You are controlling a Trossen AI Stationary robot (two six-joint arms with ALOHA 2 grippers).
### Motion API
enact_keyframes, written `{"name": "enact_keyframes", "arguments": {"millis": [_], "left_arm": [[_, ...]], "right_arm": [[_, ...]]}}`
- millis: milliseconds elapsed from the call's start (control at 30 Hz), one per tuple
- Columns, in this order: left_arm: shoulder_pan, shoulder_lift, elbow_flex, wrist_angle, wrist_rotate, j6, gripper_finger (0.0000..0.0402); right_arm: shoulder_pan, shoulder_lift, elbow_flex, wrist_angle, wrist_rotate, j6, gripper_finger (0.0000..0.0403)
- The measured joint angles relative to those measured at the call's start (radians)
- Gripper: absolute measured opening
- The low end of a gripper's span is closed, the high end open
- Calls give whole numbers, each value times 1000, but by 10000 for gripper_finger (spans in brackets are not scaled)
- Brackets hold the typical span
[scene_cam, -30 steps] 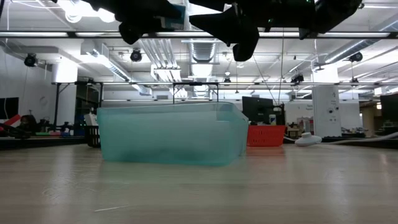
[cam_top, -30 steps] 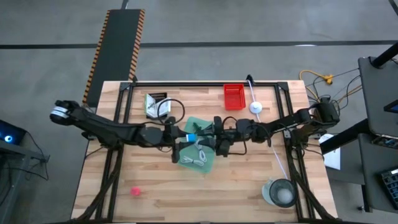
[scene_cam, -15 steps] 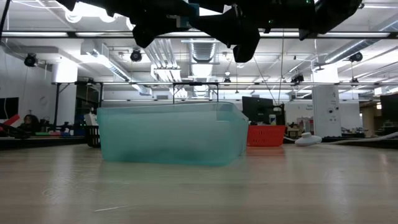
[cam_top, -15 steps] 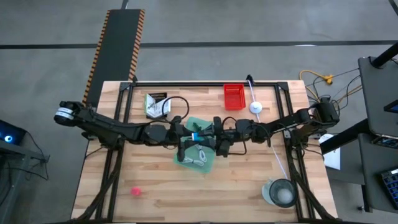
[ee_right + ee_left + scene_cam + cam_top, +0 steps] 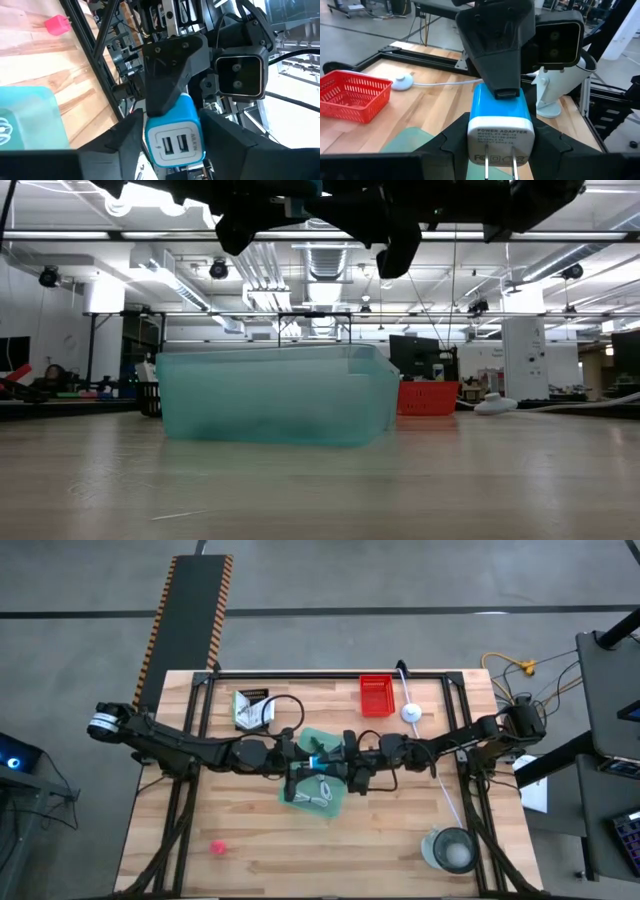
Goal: Pick and place items into bin
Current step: Put the blue charger adapter into the red basket
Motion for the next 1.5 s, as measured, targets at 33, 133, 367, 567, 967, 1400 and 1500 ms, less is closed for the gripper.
{"name": "enact_keyframes", "arguments": {"millis": [33, 133, 367, 567, 967, 1400, 1500], "left_arm": [[0, 0, 0, -1, 3, -2, 133], [0, 0, 0, 1, 23, -9, 133], [2, 0, 0, 1, 16, 7, 208], [2, -50, 0, -34, 17, 0, 272], [-2, -229, -3, -279, 21, -54, 285], [-2, -223, -6, -328, 19, -55, 286], [-2, -219, -6, -327, 14, -54, 286]], "right_arm": [[4, 0, 0, 1, 1, 0, 165], [12, 1, 0, 2, 4, -7, 139], [21, 2, 0, -2, 134, 5, 139], [13, -12, 0, -23, 185, 128, 138], [-152, -98, -3, -220, 243, 325, 138], [-584, -154, 86, -725, 126, 905, 138], [-647, -139, 164, -920, 120, 1030, 138]]}}
